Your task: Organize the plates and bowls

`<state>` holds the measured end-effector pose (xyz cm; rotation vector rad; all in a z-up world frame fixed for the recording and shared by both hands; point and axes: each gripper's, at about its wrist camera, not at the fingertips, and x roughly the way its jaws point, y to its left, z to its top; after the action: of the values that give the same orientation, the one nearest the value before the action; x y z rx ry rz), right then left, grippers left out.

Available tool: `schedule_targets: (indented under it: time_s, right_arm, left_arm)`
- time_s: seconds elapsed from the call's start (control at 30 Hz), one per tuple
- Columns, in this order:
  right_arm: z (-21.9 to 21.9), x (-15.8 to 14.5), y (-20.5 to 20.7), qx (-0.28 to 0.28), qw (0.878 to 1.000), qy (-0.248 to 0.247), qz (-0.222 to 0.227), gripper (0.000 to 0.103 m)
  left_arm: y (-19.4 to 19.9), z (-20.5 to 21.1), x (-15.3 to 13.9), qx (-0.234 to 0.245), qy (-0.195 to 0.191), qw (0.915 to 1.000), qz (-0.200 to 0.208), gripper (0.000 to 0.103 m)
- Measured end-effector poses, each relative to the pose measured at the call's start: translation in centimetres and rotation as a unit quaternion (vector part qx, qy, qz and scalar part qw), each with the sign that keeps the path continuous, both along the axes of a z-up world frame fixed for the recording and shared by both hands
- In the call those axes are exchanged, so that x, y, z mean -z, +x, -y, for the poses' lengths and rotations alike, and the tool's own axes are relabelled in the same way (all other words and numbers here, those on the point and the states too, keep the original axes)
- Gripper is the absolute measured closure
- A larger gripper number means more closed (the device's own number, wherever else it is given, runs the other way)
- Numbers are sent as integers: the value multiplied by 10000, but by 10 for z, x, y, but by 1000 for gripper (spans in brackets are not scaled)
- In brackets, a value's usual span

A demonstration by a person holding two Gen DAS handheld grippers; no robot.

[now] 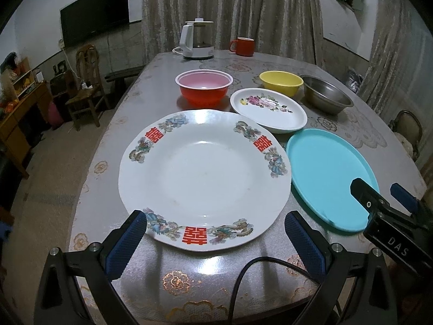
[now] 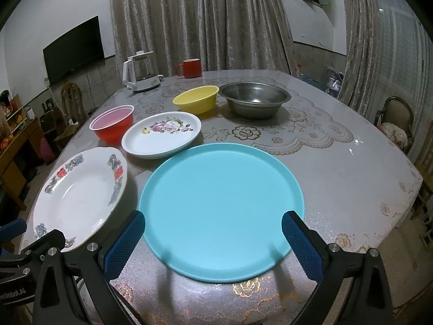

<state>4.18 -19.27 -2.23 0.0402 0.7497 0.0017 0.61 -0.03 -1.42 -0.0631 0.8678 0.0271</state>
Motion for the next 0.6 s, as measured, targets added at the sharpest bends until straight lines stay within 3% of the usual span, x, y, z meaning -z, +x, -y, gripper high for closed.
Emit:
schedule_targets:
  time_s: [0.3, 0.37, 0.47, 0.6]
  right_arm:
    - [1, -5, -1, -84, 9994, 226, 254, 0]
    - [-1, -6, -2, -281, 9981, 367, 408, 0]
    - [-6, -7, -2, -525, 9960, 468, 552, 0]
    - [-10, -5, 1, -748, 9953, 461, 414, 0]
  left_arm:
    - [5, -5, 0, 149, -192, 9997, -75, 0]
    - [4, -11, 0, 284, -486, 9984, 3, 0]
    - [3, -27, -3, 589, -1371, 9887, 168, 0]
    - [6, -40, -8, 595, -1634, 9847, 140, 0]
